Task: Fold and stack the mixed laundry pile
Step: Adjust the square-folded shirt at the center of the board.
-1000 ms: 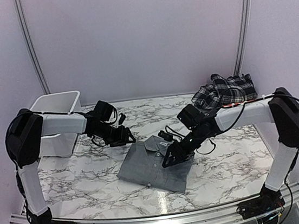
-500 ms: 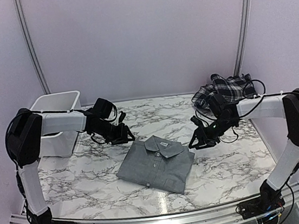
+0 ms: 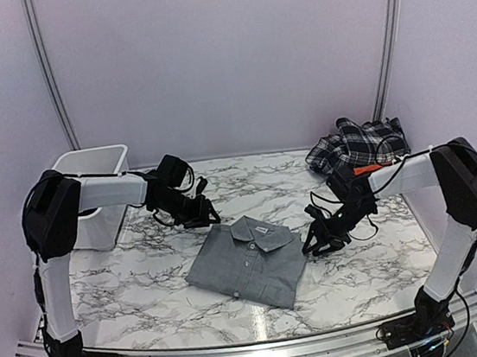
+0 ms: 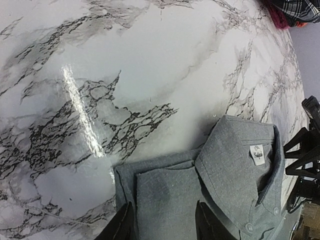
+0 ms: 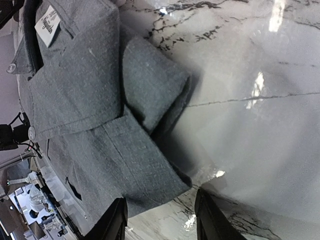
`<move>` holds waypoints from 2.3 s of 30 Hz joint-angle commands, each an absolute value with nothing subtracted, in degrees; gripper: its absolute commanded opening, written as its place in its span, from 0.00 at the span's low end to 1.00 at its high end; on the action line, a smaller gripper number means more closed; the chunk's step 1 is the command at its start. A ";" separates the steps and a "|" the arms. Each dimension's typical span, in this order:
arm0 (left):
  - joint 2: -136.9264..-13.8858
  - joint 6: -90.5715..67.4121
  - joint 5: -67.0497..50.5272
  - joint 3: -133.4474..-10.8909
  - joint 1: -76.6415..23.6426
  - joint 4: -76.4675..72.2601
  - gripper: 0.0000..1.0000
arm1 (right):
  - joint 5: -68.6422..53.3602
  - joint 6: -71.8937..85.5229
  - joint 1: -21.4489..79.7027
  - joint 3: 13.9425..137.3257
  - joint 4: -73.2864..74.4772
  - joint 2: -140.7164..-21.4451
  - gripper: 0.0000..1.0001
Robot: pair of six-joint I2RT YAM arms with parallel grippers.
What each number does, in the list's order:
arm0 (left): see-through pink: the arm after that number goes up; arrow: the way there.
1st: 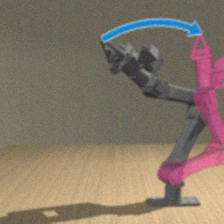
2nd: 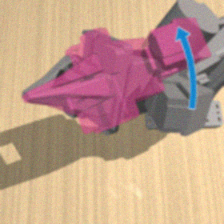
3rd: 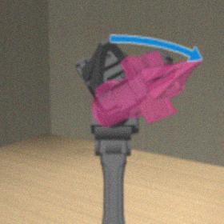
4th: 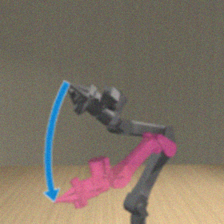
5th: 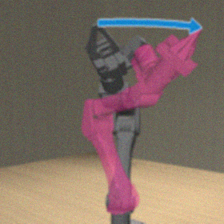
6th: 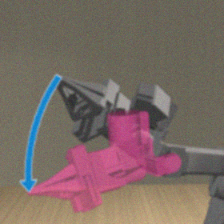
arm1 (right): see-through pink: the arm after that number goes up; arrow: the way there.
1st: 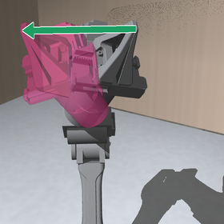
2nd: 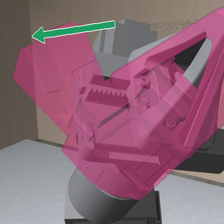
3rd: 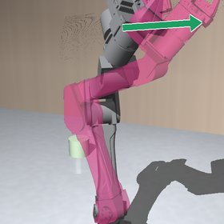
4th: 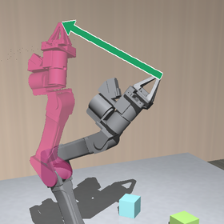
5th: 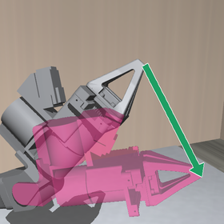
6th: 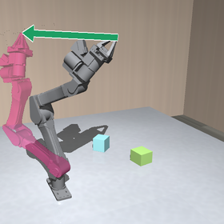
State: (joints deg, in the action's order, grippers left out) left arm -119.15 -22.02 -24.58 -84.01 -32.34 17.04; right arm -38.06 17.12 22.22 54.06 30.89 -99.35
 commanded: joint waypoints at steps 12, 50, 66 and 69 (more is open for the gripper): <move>-124.39 -20.49 -25.44 -89.08 -32.85 20.04 0.30 | -39.81 18.21 22.09 57.16 27.28 -100.63 0.17; -118.87 -18.02 -23.69 -86.66 -32.61 21.72 0.27 | -37.83 12.12 24.43 63.04 29.88 -98.35 0.00; -125.93 -16.02 -22.16 -92.60 -32.52 23.11 0.40 | -38.45 13.13 24.57 62.60 29.21 -98.94 0.00; -126.84 -15.17 -22.77 -93.13 -32.52 23.84 0.41 | -38.67 13.38 24.57 62.42 28.93 -99.05 0.00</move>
State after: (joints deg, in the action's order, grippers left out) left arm -125.10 -17.02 -23.05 -91.55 -32.62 21.39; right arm -38.26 13.10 23.86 61.41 29.63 -98.35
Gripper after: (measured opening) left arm 0.410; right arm 0.002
